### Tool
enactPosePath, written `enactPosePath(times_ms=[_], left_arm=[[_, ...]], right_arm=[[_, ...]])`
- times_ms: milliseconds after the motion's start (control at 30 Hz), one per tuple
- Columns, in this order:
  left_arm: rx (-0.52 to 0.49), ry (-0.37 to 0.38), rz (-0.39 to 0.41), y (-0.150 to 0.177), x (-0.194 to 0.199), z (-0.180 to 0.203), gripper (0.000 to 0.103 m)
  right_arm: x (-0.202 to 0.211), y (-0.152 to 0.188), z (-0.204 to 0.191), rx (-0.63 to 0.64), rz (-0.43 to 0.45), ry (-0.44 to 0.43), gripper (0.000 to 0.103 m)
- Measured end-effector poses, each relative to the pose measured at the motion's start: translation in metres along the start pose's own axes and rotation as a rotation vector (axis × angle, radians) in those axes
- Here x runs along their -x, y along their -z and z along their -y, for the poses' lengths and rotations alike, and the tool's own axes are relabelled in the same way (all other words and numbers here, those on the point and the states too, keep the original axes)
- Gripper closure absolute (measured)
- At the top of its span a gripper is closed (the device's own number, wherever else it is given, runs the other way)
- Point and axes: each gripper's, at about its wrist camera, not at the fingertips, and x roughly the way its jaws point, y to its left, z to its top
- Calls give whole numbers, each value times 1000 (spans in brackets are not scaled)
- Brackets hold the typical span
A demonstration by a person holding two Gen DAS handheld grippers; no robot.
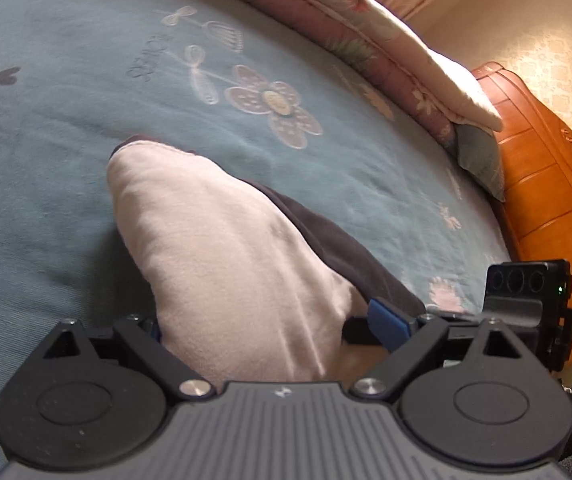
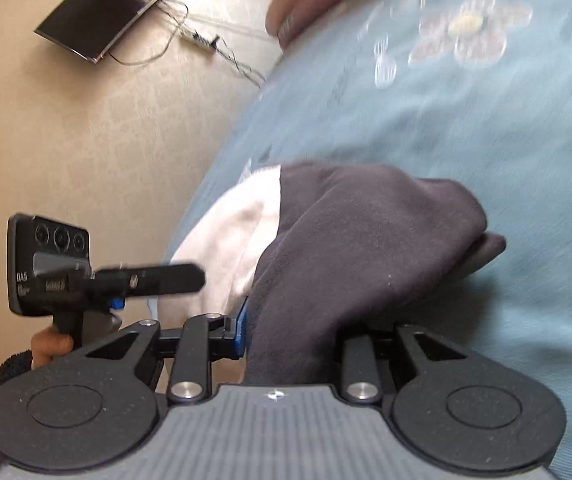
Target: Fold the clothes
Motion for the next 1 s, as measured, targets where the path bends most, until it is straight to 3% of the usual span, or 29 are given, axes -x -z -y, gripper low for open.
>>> enactPosePath(times_ms=[167,467,1000], left_arm=[[-58,63,2,8,-3,63,12],[-174,190,-61,36,-53,192,12],[-383,404,-300,76,-228,454,12]], right_arm=[[66,2,-8,60,50,56,70],[202,37,7,96,152,208,69],[473,97,112,35,319,527,68]])
